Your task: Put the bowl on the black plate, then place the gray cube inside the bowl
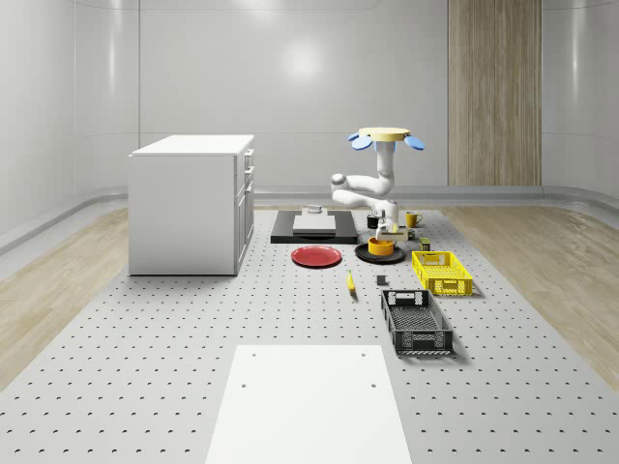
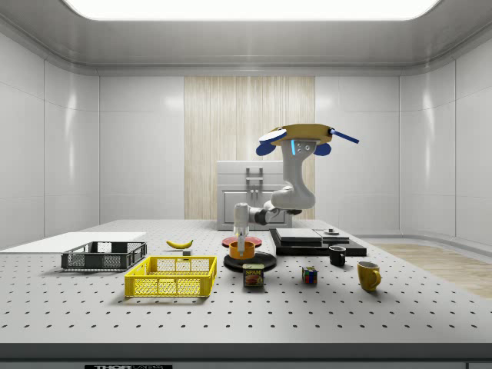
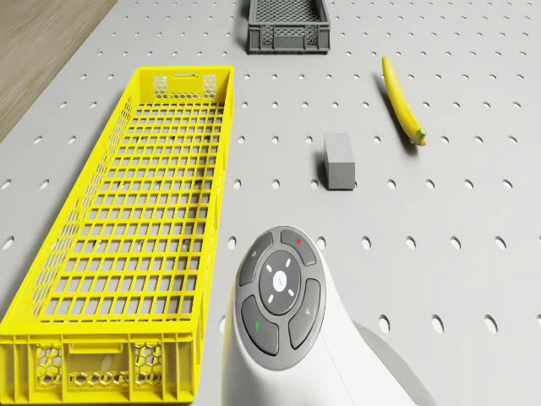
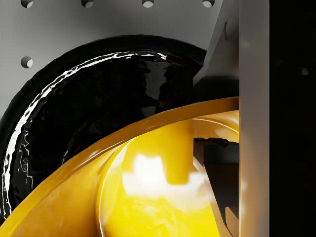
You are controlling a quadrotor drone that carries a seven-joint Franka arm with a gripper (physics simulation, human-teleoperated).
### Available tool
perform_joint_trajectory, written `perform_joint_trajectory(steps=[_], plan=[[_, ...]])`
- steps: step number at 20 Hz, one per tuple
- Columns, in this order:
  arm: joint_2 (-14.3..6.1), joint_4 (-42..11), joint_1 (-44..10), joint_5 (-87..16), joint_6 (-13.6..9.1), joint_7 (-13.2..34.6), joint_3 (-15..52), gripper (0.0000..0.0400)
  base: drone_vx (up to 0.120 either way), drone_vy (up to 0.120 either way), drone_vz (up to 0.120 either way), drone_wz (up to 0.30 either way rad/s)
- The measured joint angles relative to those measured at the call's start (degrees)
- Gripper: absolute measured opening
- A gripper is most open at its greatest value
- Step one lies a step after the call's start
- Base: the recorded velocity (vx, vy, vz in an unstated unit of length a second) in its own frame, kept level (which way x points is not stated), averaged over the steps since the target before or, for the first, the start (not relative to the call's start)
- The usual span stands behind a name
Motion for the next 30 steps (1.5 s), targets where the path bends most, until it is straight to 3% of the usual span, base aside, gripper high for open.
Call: perform_joint_trajectory(steps=[1, 5, 9, 14, 27, 30], plan=[[-0.06, -0.21, 0.34, -0.55, 0.12, -0.09, -0.56, 0.0100, 0.000, 0.000, 0.000, 0.000], [-0.10, -0.74, 1.27, -2.08, 0.30, -0.37, -2.08, 0.0280, 0.000, 0.000, 0.000, 0.000], [0.08, -0.99, 1.80, -2.85, 0.18, -0.58, -2.80, 0.0356, 0.000, 0.000, 0.070, 0.000], [0.45, -1.13, 2.19, -3.34, -0.15, -0.80, -3.19, 0.0387, 0.056, -0.040, 0.112, 0.000], [1.49, -1.27, 2.83, -3.95, -1.14, -1.25, -3.57, 0.0400, 0.120, -0.120, 0.000, 0.000], [1.71, -1.29, 2.95, -4.06, -1.35, -1.34, -3.62, 0.0400, 0.120, -0.013, 0.000, 0.000]])
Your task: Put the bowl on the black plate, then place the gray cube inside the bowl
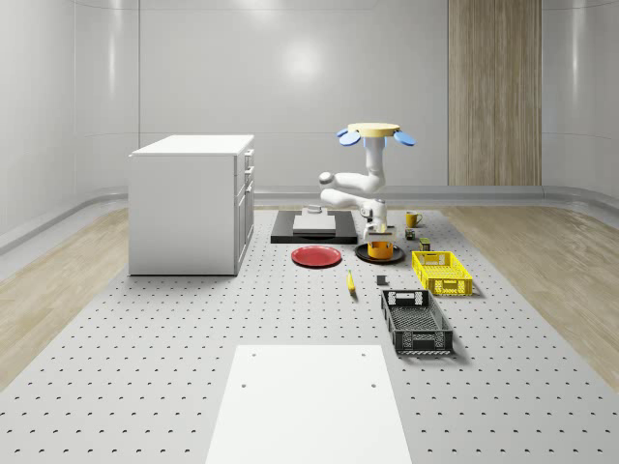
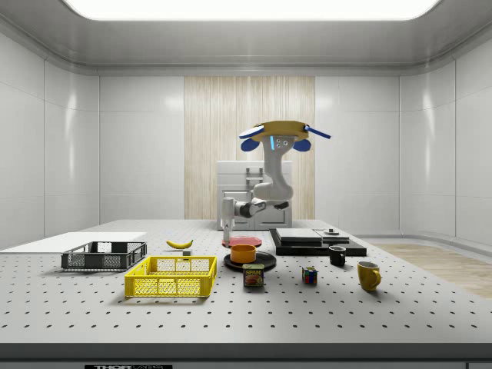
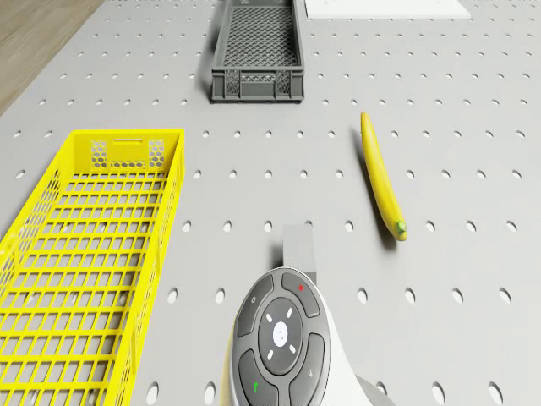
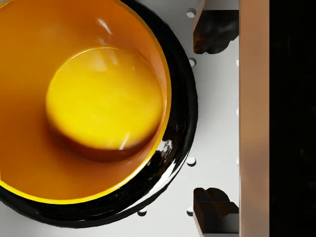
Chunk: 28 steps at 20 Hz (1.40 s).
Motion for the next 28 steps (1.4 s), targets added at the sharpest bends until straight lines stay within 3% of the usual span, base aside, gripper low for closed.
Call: perform_joint_trajectory(steps=[18, 21, 28], plan=[[1.13, -0.10, 0.61, -0.53, -1.09, -0.47, -0.28, 0.0400, 0.120, 0.000, 0.000, 0.000], [1.29, -0.12, 0.70, -0.61, -1.24, -0.54, -0.32, 0.0400, 0.120, -0.120, 0.000, 0.000], [1.64, -0.15, 0.89, -0.77, -1.58, -0.69, -0.41, 0.0400, 0.120, 0.000, 0.000, 0.000]])
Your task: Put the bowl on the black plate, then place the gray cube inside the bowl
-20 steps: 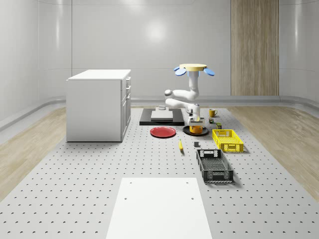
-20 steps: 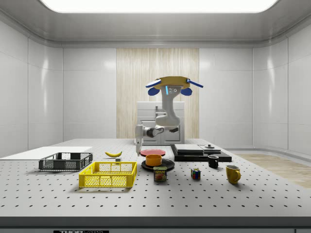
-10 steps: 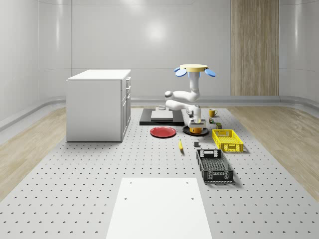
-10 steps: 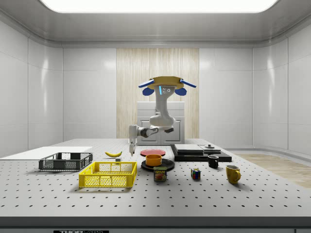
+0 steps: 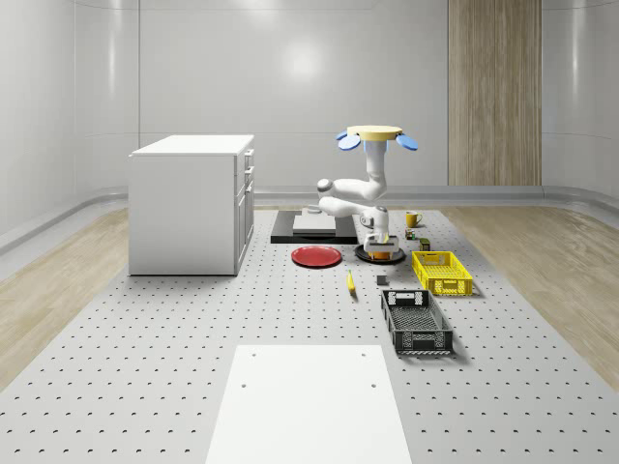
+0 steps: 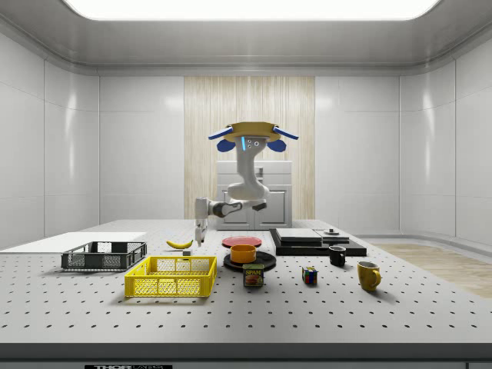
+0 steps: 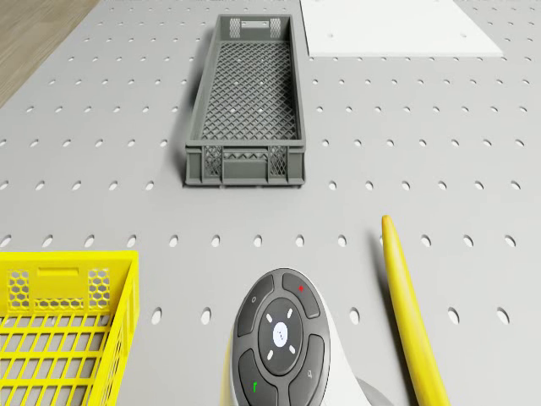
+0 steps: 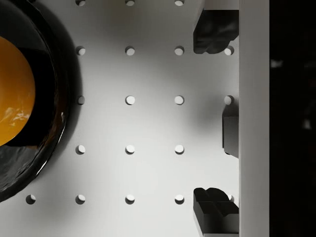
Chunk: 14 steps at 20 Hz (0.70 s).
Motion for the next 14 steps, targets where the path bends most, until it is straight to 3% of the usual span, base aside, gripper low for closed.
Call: perform_joint_trajectory(steps=[2, 5, 14], plan=[[0.09, -0.01, 0.05, -0.04, -0.09, -0.04, -0.02, 0.0400, 0.120, 0.000, 0.000, 0.000], [0.23, -0.02, 0.13, -0.11, -0.22, -0.10, -0.06, 0.0400, 0.120, -0.107, 0.000, 0.000], [0.60, -0.06, 0.33, -0.29, -0.58, -0.26, -0.16, 0.0400, 0.120, 0.000, 0.000, 0.000]])
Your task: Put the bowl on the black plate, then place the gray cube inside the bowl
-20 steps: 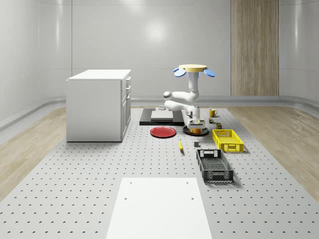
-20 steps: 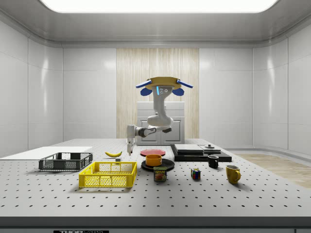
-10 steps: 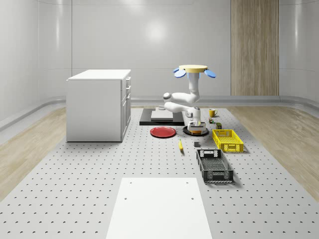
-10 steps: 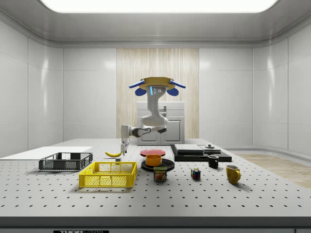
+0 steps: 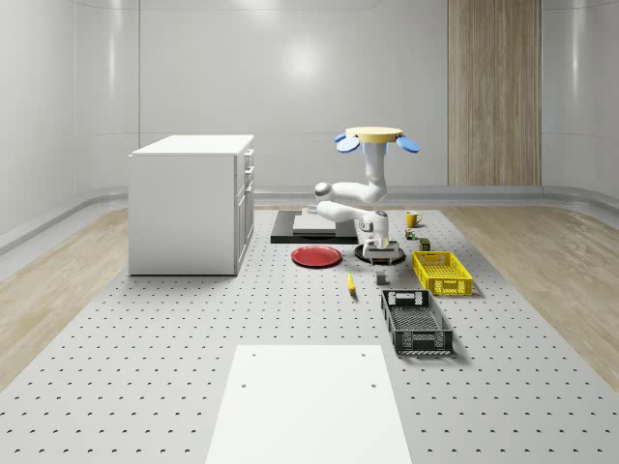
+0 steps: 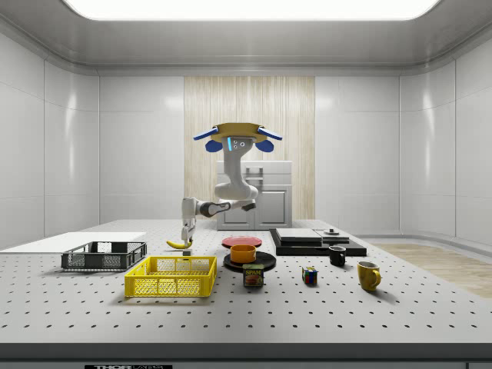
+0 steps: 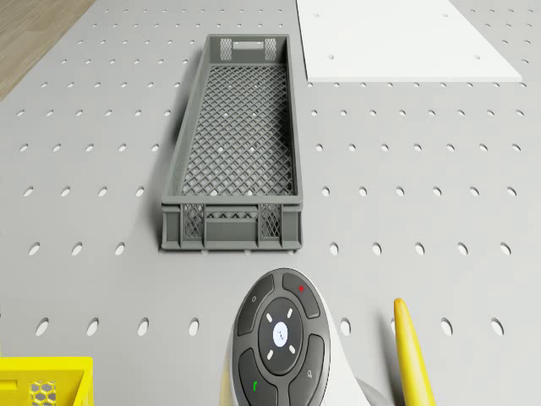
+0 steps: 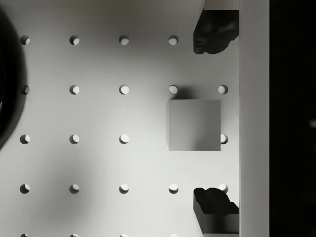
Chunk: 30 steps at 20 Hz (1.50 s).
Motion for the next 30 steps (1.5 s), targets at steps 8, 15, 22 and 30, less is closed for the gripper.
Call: perform_joint_trajectory(steps=[8, 15, 22, 30], plan=[[0.23, 1.69, -0.82, -3.73, 1.48, -0.17, -3.87, 0.0400, 0.005, 0.000, 0.000, 0.000], [0.93, 4.21, -1.93, -8.18, 3.30, -0.40, -8.46, 0.0400, 0.000, 0.000, 0.000, 0.000], [1.40, 5.62, -1.41, -10.18, 4.21, -1.63, -10.52, 0.0400, 0.000, 0.000, 0.000, 0.000], [2.17, 6.42, -0.98, -11.57, 4.31, -2.40, -11.82, 0.0358, 0.000, 0.000, 0.000, 0.000]])
